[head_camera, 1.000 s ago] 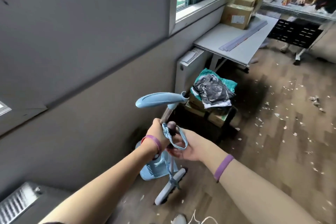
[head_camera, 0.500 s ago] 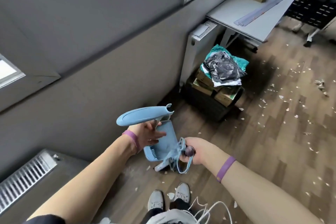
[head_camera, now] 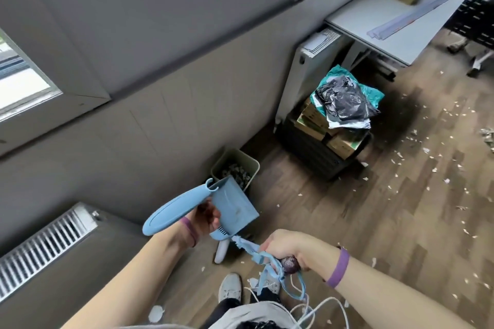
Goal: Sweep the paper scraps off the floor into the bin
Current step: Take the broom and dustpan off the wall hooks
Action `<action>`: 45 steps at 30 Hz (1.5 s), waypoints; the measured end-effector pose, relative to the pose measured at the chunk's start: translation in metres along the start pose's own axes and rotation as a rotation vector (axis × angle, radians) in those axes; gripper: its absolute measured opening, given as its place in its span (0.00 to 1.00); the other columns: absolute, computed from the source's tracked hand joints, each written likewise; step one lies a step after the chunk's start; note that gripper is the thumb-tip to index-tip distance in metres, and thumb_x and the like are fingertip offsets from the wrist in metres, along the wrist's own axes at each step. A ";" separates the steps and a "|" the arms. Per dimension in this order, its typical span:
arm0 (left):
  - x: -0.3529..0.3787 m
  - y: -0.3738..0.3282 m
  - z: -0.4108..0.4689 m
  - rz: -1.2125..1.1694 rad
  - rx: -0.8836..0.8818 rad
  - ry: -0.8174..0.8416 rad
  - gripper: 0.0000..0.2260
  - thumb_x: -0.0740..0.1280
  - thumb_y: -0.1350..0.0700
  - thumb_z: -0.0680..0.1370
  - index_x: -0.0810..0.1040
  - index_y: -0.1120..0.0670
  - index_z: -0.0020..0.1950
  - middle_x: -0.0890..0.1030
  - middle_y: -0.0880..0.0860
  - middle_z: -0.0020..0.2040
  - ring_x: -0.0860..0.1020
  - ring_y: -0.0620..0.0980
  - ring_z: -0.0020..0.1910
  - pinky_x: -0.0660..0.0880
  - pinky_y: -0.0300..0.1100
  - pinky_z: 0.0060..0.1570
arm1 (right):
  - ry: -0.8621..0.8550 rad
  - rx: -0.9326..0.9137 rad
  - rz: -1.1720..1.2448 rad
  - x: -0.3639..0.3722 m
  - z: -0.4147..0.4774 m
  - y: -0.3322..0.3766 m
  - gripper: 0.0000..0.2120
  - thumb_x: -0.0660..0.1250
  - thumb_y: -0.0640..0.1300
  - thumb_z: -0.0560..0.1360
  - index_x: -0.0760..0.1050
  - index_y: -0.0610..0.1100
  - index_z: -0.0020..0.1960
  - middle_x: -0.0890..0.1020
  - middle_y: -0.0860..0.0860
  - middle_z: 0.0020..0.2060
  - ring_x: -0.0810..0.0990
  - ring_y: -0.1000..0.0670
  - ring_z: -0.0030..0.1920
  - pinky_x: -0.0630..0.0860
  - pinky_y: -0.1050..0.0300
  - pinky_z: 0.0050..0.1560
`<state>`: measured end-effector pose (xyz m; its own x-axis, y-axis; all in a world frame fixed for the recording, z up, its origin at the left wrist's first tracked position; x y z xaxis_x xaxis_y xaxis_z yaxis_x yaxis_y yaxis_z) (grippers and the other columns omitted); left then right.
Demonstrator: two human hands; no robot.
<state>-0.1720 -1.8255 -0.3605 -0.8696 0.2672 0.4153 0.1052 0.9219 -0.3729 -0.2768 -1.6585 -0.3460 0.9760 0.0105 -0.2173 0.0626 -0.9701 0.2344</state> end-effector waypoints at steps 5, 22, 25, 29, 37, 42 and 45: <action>-0.030 0.008 0.007 -0.141 0.042 0.074 0.13 0.74 0.63 0.60 0.73 0.55 0.19 0.68 0.50 0.18 0.68 0.46 0.15 0.71 0.34 0.18 | 0.064 -0.009 -0.038 0.004 0.009 -0.001 0.16 0.66 0.36 0.72 0.78 0.34 0.60 0.78 0.44 0.36 0.75 0.52 0.30 0.74 0.60 0.31; -0.067 0.062 0.039 -0.198 0.180 0.087 0.22 0.52 0.50 0.81 0.81 0.62 0.52 0.79 0.55 0.39 0.78 0.47 0.35 0.75 0.38 0.38 | -0.341 -0.112 -0.827 -0.067 0.032 -0.091 0.17 0.58 0.42 0.77 0.75 0.48 0.64 0.79 0.44 0.60 0.79 0.42 0.60 0.74 0.53 0.57; -0.031 0.081 0.029 -0.079 0.044 0.024 0.09 0.77 0.56 0.60 0.81 0.58 0.34 0.72 0.51 0.28 0.70 0.45 0.21 0.69 0.35 0.21 | -0.337 -0.069 -0.824 -0.085 0.042 -0.144 0.18 0.54 0.44 0.79 0.75 0.50 0.65 0.78 0.46 0.62 0.78 0.43 0.61 0.72 0.54 0.58; 0.029 0.118 0.009 -0.095 0.053 0.023 0.19 0.81 0.59 0.48 0.75 0.56 0.32 0.66 0.50 0.25 0.66 0.45 0.19 0.66 0.31 0.21 | -0.360 0.006 -0.887 -0.121 0.043 -0.222 0.18 0.54 0.44 0.79 0.74 0.53 0.65 0.77 0.47 0.63 0.77 0.43 0.62 0.72 0.52 0.60; 0.113 0.192 0.006 -0.029 0.023 -0.092 0.09 0.72 0.59 0.51 0.72 0.52 0.20 0.68 0.49 0.26 0.64 0.45 0.20 0.61 0.32 0.23 | -0.429 0.128 -0.843 -0.179 0.004 -0.382 0.18 0.52 0.45 0.80 0.70 0.54 0.67 0.76 0.51 0.64 0.76 0.47 0.64 0.71 0.53 0.60; 0.119 0.221 -0.006 -0.023 0.028 -0.119 0.09 0.67 0.52 0.63 0.73 0.52 0.24 0.71 0.49 0.27 0.63 0.44 0.17 0.61 0.30 0.23 | -0.473 0.183 -0.855 -0.182 -0.015 -0.436 0.15 0.56 0.45 0.79 0.70 0.49 0.65 0.78 0.52 0.61 0.78 0.50 0.61 0.74 0.55 0.58; 0.110 0.231 -0.014 0.083 0.005 -0.114 0.15 0.62 0.44 0.76 0.72 0.50 0.33 0.74 0.50 0.29 0.64 0.43 0.18 0.62 0.30 0.22 | -0.498 0.138 -0.873 -0.169 -0.021 -0.428 0.17 0.55 0.38 0.79 0.74 0.47 0.64 0.79 0.51 0.61 0.79 0.49 0.61 0.75 0.54 0.57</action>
<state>-0.2362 -1.5792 -0.3892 -0.9074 0.3082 0.2857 0.1768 0.8967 -0.4058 -0.4644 -1.2399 -0.3896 0.4007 0.6577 -0.6378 0.6570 -0.6915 -0.3004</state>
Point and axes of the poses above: each hand's wrist, its own z-axis towards the middle knuckle, its own x-axis out of the palm, y = z × x, the point moved 3 cm from there along z, towards the middle knuckle
